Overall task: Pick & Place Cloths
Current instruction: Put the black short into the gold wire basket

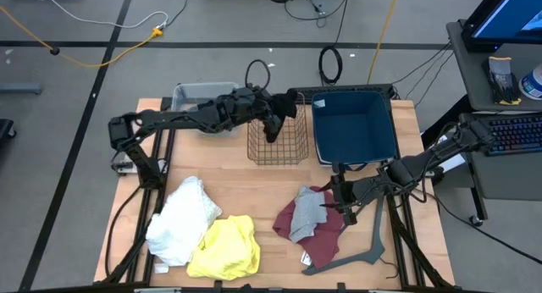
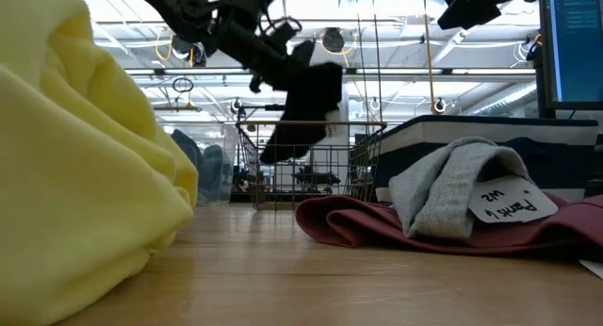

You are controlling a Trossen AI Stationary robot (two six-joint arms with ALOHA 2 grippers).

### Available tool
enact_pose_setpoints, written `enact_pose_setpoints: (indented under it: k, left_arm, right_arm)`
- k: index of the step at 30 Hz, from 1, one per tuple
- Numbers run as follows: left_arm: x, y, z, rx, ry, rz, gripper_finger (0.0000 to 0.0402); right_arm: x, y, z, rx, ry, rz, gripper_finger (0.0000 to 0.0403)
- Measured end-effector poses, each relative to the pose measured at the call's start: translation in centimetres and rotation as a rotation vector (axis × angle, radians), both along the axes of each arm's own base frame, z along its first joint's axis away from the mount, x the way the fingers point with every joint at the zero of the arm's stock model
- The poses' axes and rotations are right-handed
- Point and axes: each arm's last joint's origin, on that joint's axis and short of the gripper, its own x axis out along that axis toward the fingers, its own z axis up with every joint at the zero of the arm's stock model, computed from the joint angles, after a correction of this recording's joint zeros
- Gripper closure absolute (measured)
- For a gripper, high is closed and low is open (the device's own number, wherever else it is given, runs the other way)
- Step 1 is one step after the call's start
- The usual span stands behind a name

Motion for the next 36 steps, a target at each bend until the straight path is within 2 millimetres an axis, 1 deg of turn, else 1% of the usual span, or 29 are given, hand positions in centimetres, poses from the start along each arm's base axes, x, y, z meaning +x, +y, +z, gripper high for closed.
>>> enact_pose_setpoints:
  k: [4,14,18,21,26,29,32,36]
  left_arm:
    - [0.6,0.5,-1.9,-0.063,0.018,0.021,0.0401]
    - [1.9,0.9,-6.0,-0.179,0.083,0.026,0.0401]
    - [2.0,1.0,-7.1,-0.209,0.111,0.037,0.0401]
    - [1.9,1.0,-7.6,-0.229,0.143,0.045,0.0400]
    - [1.7,1.1,-7.8,-0.252,0.164,0.057,0.0397]
    - [1.7,1.0,-7.8,-0.256,0.161,0.058,0.0387]
    - [1.8,1.0,-7.8,-0.257,0.163,0.056,0.0366]
    - [1.8,1.0,-7.8,-0.254,0.163,0.055,0.0315]
  right_arm:
    - [0.0,0.0,0.0,0.026,0.005,-0.019,0.0211]
    - [0.0,0.0,0.0,0.028,0.008,-0.020,0.0211]
    - [0.0,0.0,-0.1,0.028,0.009,-0.020,0.0211]
    - [0.0,0.0,-0.1,0.028,0.010,-0.019,0.0211]
    - [0.0,0.0,-0.1,0.028,0.010,-0.019,0.0211]
    - [0.0,0.1,-0.1,0.040,0.017,-0.001,0.0211]
    - [0.0,0.3,-0.1,0.075,0.029,0.042,0.0211]
    - [0.3,0.5,0.0,0.127,0.013,0.044,0.0211]
